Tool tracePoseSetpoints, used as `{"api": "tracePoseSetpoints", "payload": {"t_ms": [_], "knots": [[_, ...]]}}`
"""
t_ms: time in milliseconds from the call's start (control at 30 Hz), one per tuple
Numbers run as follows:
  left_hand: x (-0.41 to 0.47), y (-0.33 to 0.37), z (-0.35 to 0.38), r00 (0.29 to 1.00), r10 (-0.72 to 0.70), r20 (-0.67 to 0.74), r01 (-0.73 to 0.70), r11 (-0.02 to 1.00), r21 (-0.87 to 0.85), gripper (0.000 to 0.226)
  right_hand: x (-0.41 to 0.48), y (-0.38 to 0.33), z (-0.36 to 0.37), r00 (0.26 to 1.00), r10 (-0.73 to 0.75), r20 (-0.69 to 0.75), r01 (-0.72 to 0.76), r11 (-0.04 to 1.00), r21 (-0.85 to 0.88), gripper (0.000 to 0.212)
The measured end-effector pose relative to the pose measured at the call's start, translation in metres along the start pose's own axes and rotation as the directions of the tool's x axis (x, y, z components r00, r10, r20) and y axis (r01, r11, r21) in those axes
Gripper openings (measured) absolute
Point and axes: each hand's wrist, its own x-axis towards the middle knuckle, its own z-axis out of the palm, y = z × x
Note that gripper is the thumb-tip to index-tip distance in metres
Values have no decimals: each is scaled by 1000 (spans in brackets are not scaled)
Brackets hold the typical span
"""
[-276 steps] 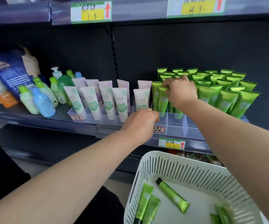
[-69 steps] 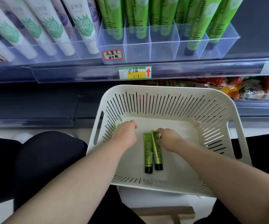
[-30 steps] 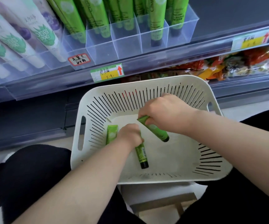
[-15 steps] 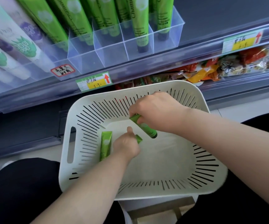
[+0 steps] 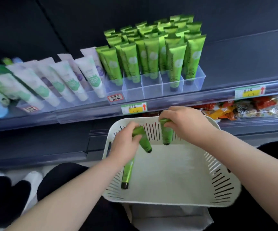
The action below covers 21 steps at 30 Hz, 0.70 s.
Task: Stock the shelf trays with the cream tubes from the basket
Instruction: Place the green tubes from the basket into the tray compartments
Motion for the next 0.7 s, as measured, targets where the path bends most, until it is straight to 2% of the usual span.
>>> {"api": "tracePoseSetpoints", "payload": {"t_ms": [200,433,567,700], "knots": [[27,65,-78,969,155,-193,-169,984,-61,19,20,-17,-57,982,6,-188,-10,1000,-23,24],[66,121,-136,876,289,-386,-293,955,50,28,81,-23,-111,876,41,-481,-77,996,-54,28],[91,126,-142,882,283,-377,-265,959,101,26,117,-21,-104,896,53,-441,-92,993,-68,29],[113,116,-135,913,249,-323,-206,965,160,27,140,-17,-86,953,70,-293,-113,985,-132,42]]}}
